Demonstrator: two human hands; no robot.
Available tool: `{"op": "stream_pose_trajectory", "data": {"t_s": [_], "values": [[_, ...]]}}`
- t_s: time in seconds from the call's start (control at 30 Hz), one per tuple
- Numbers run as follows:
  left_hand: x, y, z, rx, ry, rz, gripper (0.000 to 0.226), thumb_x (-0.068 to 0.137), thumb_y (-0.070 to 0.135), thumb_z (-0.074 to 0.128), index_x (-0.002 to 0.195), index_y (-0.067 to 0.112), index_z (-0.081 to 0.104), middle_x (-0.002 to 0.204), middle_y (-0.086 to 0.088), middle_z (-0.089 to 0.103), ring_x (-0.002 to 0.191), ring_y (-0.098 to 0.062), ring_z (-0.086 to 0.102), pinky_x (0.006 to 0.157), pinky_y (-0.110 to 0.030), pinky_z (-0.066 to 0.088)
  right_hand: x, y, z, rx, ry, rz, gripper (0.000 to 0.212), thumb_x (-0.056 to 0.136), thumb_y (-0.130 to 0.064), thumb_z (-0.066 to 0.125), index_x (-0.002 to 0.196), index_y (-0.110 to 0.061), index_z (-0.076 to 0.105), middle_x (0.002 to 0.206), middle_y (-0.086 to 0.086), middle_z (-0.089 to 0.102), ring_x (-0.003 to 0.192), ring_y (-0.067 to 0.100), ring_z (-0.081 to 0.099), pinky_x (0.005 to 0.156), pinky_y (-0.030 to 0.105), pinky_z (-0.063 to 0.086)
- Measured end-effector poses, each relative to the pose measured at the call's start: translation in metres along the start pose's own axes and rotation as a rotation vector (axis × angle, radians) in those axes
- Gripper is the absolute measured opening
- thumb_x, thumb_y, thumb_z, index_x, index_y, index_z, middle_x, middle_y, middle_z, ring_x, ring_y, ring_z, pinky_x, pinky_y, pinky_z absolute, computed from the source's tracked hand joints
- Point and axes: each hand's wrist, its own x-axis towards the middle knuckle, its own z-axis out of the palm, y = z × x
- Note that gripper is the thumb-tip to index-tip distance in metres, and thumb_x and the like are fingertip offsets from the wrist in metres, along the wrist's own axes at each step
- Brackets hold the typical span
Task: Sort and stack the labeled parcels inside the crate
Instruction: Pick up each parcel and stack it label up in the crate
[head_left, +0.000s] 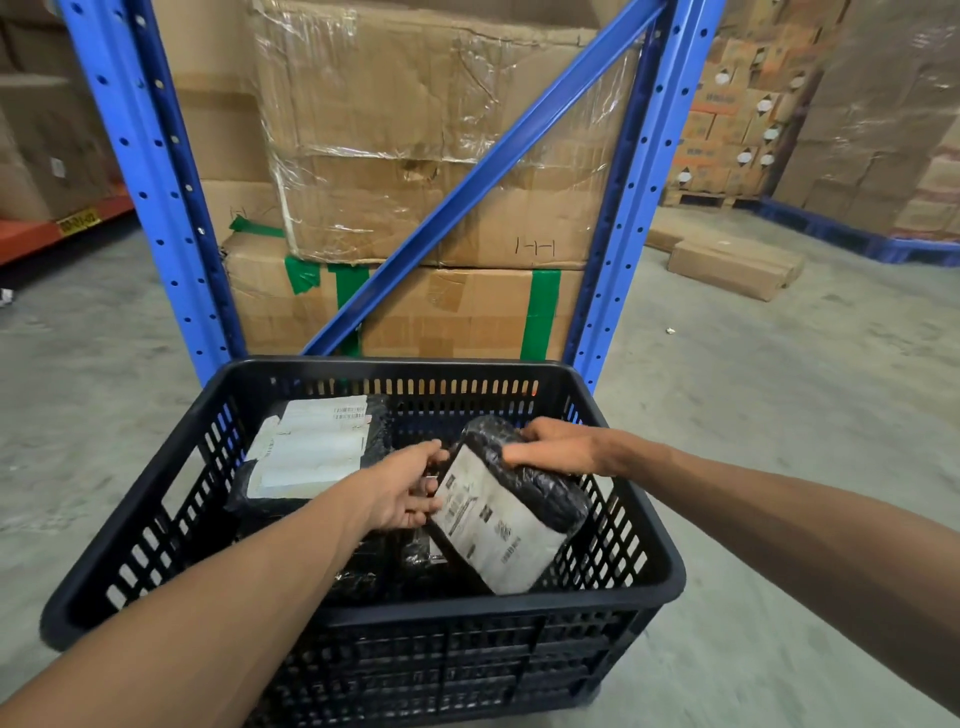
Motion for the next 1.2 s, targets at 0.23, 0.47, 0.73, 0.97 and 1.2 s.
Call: {"op": "stream_pose_trajectory", "data": {"t_s": [0.23, 0.47, 0.73, 0.97, 1.2], "values": [[-0.013, -0.007, 0.023, 0.036, -0.051, -0.041, 0.058, 0.095, 0.057, 0.04, 0.145, 0.031, 0.028, 0.128, -0.015, 0.054, 0.103, -0.032, 0.06, 0.076, -0.047, 0.057, 0.006, 0.009, -0.025, 0.237, 0.226, 0.007, 0.052, 0.073, -0.048, 0.059, 0.102, -0.005, 0.068, 0.101, 0.011, 0.077, 0.099, 0.027, 0.071, 0.082, 0.034, 0.053], [0.005, -0.005, 0.029, -0.151, 0.159, 0.196, 0.06, 0.101, 0.03, 0.047, 0.152, 0.022, 0.017, 0.118, -0.002, 0.059, 0.095, -0.023, 0.061, 0.08, -0.043, 0.055, 0.031, 0.024, -0.014, 0.549, 0.236, 0.141, 0.05, 0.084, -0.042, 0.047, 0.114, -0.008, 0.068, 0.116, 0.017, 0.074, 0.111, 0.031, 0.069, 0.102, 0.046, 0.051], [0.026, -0.02, 0.032, 0.168, 0.249, 0.125, 0.079, 0.098, 0.007, 0.039, 0.156, 0.018, -0.014, 0.164, -0.008, 0.019, 0.148, -0.03, 0.023, 0.121, -0.04, 0.021, 0.085, 0.038, 0.03, 0.664, 0.267, 0.333, 0.034, 0.094, -0.012, 0.051, 0.124, 0.0, 0.062, 0.101, 0.016, 0.077, 0.092, 0.032, 0.074, 0.09, 0.05, 0.058], [0.04, -0.03, 0.024, 0.289, 0.195, 0.059, 0.089, 0.094, 0.006, 0.043, 0.151, 0.009, -0.025, 0.153, -0.01, 0.041, 0.138, -0.029, 0.04, 0.111, -0.034, 0.035, 0.121, 0.044, 0.056, 0.646, 0.318, 0.335, 0.053, 0.092, -0.004, 0.06, 0.14, -0.01, 0.038, 0.129, 0.017, 0.063, 0.11, 0.032, 0.067, 0.09, 0.046, 0.058], [0.047, -0.032, 0.024, 0.297, 0.215, 0.016, 0.096, 0.092, 0.007, 0.049, 0.151, 0.01, -0.027, 0.153, -0.013, 0.041, 0.138, -0.03, 0.04, 0.113, -0.035, 0.035, 0.124, 0.044, 0.069, 0.454, 0.258, 0.349, 0.077, 0.092, -0.003, 0.045, 0.157, -0.014, 0.006, 0.138, 0.017, 0.056, 0.121, 0.031, 0.059, 0.105, 0.046, 0.049]]}}
